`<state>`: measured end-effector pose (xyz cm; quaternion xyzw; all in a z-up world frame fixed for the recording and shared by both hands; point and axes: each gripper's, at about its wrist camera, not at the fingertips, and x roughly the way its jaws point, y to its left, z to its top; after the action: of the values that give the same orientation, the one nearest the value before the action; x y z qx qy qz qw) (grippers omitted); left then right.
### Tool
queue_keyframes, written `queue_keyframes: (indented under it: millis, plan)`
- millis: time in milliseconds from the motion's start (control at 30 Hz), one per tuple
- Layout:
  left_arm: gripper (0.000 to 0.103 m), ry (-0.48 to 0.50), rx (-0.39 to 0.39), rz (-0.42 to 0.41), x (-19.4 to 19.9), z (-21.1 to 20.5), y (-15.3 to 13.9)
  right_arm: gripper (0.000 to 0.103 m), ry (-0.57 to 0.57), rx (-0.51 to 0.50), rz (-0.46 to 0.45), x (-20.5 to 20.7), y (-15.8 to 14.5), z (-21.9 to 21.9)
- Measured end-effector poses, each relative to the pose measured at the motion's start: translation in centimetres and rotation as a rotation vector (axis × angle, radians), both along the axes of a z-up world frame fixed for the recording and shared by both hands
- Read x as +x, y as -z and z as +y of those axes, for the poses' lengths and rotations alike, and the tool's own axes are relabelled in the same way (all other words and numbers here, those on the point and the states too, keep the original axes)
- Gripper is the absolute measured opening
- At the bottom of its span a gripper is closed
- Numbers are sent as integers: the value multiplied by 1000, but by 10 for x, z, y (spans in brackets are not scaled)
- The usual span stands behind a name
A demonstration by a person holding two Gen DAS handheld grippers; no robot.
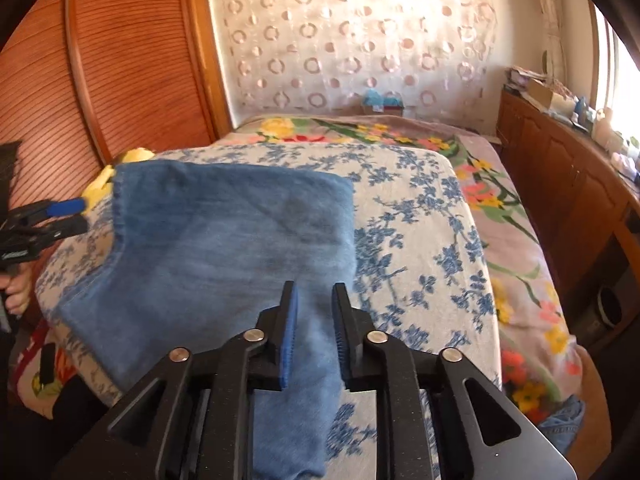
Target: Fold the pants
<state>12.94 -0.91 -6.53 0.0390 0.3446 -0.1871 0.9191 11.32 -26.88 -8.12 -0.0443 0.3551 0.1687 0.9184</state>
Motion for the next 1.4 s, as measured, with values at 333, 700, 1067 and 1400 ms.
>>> queue_keyframes:
  millis: [333, 700, 1067, 1400]
  plan:
    - [59, 107, -1, 26, 28, -50, 1, 39, -65, -21, 16, -28, 28, 20]
    - [59, 50, 57, 134, 82, -36, 37, 52, -48, 17, 27, -34, 43, 8]
    - [59, 37, 84, 123, 80, -43, 36, 61, -29, 40, 49, -37, 54, 4]
    - [59, 78, 106, 76, 91, -70, 12, 61, -12, 45, 21, -48, 48, 2]
